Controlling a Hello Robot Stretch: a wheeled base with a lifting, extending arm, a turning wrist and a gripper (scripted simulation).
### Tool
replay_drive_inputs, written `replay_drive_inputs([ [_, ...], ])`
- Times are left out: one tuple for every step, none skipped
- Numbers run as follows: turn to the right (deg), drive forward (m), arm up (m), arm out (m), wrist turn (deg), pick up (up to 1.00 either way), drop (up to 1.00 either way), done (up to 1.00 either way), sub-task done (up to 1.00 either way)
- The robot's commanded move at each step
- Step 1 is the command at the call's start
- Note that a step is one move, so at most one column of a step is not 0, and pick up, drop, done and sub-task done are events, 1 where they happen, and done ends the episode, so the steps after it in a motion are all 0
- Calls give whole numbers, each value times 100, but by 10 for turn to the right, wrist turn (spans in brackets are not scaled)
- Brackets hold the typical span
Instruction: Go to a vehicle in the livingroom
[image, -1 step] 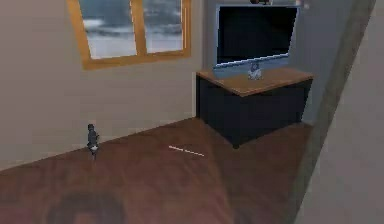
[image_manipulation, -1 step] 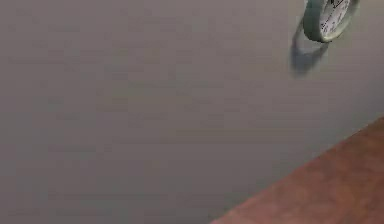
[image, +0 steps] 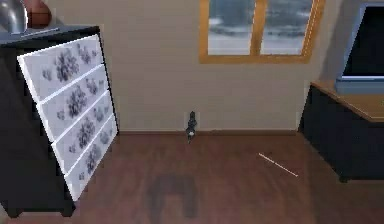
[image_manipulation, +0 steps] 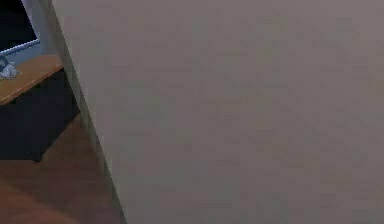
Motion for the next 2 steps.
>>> replay_drive_inputs([
  [0, 45, 0, 0, 0, 0, 0, 0, 0],
  [450, 0, 0, 0, 0, 0, 0, 0, 0],
])
